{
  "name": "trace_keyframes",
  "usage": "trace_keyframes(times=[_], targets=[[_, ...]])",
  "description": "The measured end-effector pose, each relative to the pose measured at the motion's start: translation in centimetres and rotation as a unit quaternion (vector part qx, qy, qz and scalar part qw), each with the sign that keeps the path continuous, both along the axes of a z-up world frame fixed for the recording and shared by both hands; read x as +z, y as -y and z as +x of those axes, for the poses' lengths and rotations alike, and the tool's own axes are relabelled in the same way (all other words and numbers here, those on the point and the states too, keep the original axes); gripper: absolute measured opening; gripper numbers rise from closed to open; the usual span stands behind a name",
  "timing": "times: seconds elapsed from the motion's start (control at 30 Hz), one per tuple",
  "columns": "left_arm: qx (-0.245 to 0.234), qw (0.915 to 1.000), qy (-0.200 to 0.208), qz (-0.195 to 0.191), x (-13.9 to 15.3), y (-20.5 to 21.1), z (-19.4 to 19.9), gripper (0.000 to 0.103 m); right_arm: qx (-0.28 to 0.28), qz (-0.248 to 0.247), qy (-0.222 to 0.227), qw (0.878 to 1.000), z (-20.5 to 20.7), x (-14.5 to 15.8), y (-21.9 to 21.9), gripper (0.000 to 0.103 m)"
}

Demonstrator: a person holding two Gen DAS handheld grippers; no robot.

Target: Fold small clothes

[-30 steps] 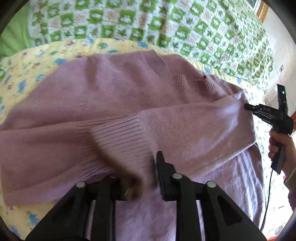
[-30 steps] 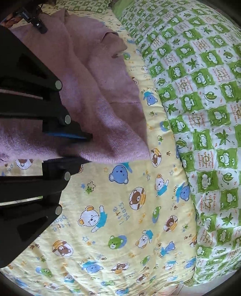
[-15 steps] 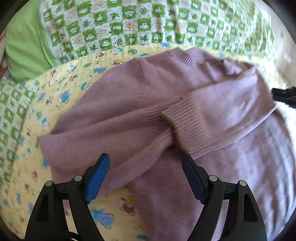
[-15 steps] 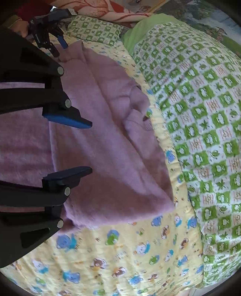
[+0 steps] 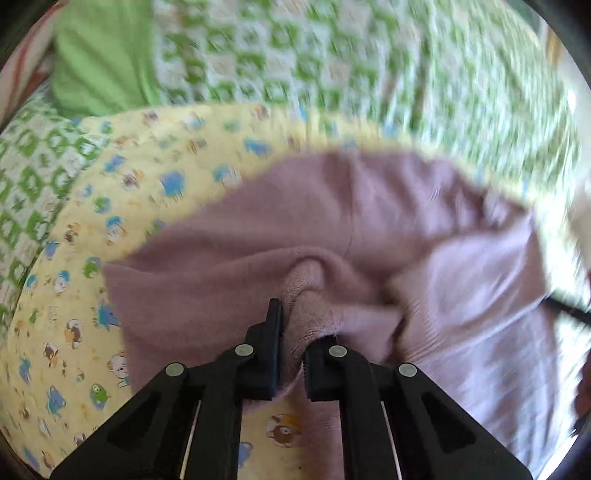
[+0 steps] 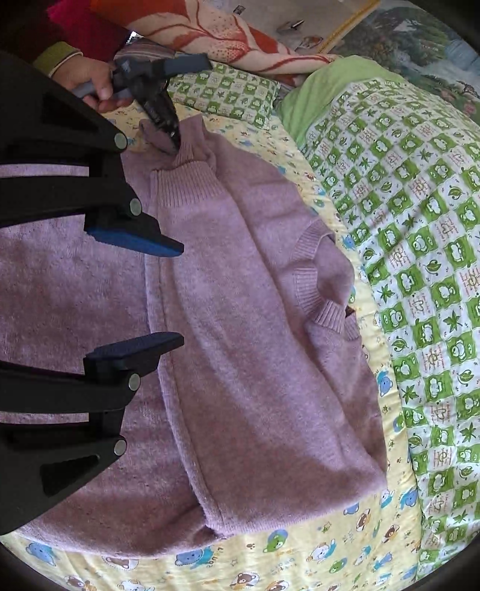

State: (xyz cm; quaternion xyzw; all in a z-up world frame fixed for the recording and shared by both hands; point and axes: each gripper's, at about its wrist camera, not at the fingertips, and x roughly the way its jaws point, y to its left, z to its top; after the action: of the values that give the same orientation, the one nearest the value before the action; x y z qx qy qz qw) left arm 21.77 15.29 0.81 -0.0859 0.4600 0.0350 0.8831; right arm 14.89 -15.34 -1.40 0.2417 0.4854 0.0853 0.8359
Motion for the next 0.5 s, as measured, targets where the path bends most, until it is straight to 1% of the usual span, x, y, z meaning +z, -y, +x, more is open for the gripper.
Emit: trace_keyframes(times=[0.07, 0.13, 0.2, 0.23, 0.27, 0.33, 0.4, 0.47, 0.5], targets=[[-0.001, 0.9985, 0.034, -0.044, 2.9, 0.3, 0.0, 0.008, 0.0, 0.005, 0.003, 1.0, 0.1, 0.1, 0.0, 0.044], [-0.019, 0.9957, 0.061, -0.067, 5.2, 2.1, 0.6, 0.008, -0.002, 0.008, 0.007, 1.0, 0.2, 0.2, 0.2, 0.044], [-0.043, 0.9924, 0.077, -0.086, 6.7, 4.7, 1.8, 0.008, -0.013, 0.012, 0.01, 1.0, 0.2, 0.3, 0.7, 0.044], [-0.056, 0.9905, 0.081, -0.096, 7.0, 5.9, 2.3, 0.008, -0.02, 0.012, 0.01, 1.0, 0.1, 0.3, 1.1, 0.044], [-0.078, 0.9876, 0.085, -0.107, 7.1, 8.1, 3.4, 0.008, -0.028, 0.011, 0.011, 0.999, 0.1, 0.4, 1.6, 0.044], [-0.104, 0.9856, 0.08, -0.107, 6.2, 11.8, 4.8, 0.008, -0.046, 0.009, 0.013, 0.999, -0.2, 0.6, 2.9, 0.044], [-0.123, 0.9833, 0.071, -0.114, 4.5, 14.9, 5.8, 0.009, -0.063, 0.004, 0.014, 0.998, -0.7, 0.7, 4.2, 0.044], [-0.141, 0.9818, 0.051, -0.117, 2.0, 18.0, 6.8, 0.01, -0.081, 0.004, 0.011, 0.997, -1.2, 0.6, 5.8, 0.044], [-0.149, 0.982, 0.03, -0.111, 0.3, 19.5, 7.3, 0.011, -0.091, 0.005, 0.009, 0.996, -1.5, 0.5, 6.5, 0.044]])
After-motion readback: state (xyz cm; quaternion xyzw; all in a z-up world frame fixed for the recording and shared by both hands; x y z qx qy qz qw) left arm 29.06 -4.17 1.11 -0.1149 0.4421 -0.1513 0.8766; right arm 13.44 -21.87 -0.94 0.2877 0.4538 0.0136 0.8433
